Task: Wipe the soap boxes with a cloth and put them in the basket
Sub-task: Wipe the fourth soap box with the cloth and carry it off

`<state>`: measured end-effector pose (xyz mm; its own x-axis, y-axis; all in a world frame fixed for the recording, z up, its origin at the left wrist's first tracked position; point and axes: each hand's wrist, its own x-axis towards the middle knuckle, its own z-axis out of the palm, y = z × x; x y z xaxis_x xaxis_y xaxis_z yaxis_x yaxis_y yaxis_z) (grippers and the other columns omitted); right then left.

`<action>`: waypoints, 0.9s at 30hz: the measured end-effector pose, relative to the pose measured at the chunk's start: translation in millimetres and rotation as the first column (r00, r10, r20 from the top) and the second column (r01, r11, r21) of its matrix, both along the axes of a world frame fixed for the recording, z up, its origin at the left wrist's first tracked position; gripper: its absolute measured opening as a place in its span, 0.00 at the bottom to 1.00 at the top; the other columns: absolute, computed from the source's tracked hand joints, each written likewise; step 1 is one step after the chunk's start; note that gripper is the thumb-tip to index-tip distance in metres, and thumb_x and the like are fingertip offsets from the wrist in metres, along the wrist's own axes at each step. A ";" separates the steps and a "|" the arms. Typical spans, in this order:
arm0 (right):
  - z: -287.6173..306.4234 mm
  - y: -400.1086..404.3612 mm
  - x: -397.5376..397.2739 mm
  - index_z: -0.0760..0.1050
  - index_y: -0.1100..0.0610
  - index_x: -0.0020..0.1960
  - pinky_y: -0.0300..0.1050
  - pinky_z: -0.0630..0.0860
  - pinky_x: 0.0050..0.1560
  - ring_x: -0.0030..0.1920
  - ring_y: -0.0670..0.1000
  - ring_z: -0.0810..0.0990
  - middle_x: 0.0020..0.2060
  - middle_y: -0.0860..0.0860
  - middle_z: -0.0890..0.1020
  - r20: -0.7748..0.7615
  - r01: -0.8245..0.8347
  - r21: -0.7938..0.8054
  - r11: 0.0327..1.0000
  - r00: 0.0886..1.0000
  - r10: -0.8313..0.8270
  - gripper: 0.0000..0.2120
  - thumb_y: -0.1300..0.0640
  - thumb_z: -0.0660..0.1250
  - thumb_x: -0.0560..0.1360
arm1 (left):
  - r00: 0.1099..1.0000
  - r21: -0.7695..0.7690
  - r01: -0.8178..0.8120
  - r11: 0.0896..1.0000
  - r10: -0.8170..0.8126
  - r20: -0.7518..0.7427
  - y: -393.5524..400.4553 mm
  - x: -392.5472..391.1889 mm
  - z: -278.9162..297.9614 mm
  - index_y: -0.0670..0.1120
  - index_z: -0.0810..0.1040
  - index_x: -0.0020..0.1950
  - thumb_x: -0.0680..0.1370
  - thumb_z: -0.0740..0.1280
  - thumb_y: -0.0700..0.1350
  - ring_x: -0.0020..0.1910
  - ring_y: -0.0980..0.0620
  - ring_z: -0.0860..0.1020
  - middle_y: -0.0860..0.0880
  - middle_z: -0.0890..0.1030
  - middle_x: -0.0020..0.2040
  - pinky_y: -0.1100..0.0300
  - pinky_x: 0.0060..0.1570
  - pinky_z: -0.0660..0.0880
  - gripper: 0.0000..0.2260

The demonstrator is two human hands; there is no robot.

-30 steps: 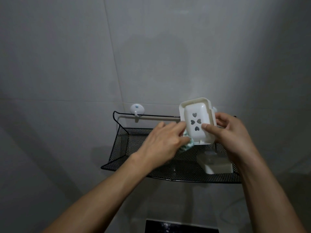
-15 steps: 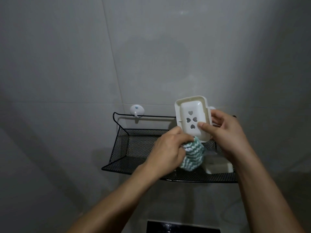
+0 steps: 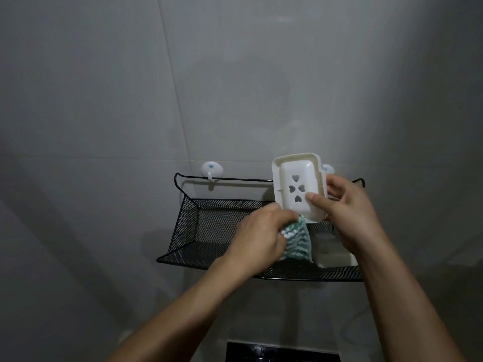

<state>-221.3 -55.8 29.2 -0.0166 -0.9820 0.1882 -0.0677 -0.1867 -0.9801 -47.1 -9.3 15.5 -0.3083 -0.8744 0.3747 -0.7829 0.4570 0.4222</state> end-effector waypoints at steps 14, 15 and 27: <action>-0.1 -9.4 -7.1 0.78 0.53 0.61 0.56 0.80 0.58 0.54 0.53 0.83 0.54 0.52 0.84 -0.146 0.032 -0.190 0.981 0.987 -0.061 0.20 0.66 0.75 0.71 | 0.978 0.101 -0.092 0.991 0.071 0.195 -16.2 42.5 -10.1 0.54 0.85 0.49 0.74 0.65 0.38 0.50 0.51 0.77 0.53 0.75 0.47 0.57 0.44 0.71 0.14; -2.1 -8.8 -7.4 0.77 0.54 0.62 0.56 0.78 0.60 0.56 0.53 0.82 0.56 0.52 0.83 -0.174 0.035 -0.204 0.978 0.982 -0.072 0.22 0.66 0.75 0.71 | 0.967 0.154 -0.093 0.984 0.052 0.251 -17.3 45.5 -10.4 0.54 0.85 0.50 0.74 0.65 0.39 0.51 0.51 0.77 0.53 0.76 0.48 0.58 0.45 0.72 0.13; -16.8 1.2 4.0 0.78 0.52 0.64 0.35 0.67 0.63 0.62 0.46 0.75 0.60 0.46 0.80 -0.527 -0.145 -0.583 0.799 0.817 -0.237 0.31 0.72 0.70 0.64 | 0.834 0.277 0.011 0.961 0.144 -0.533 -17.1 50.4 35.5 0.54 0.77 0.63 0.70 0.71 0.61 0.51 0.66 0.79 0.56 0.80 0.56 0.69 0.52 0.76 0.23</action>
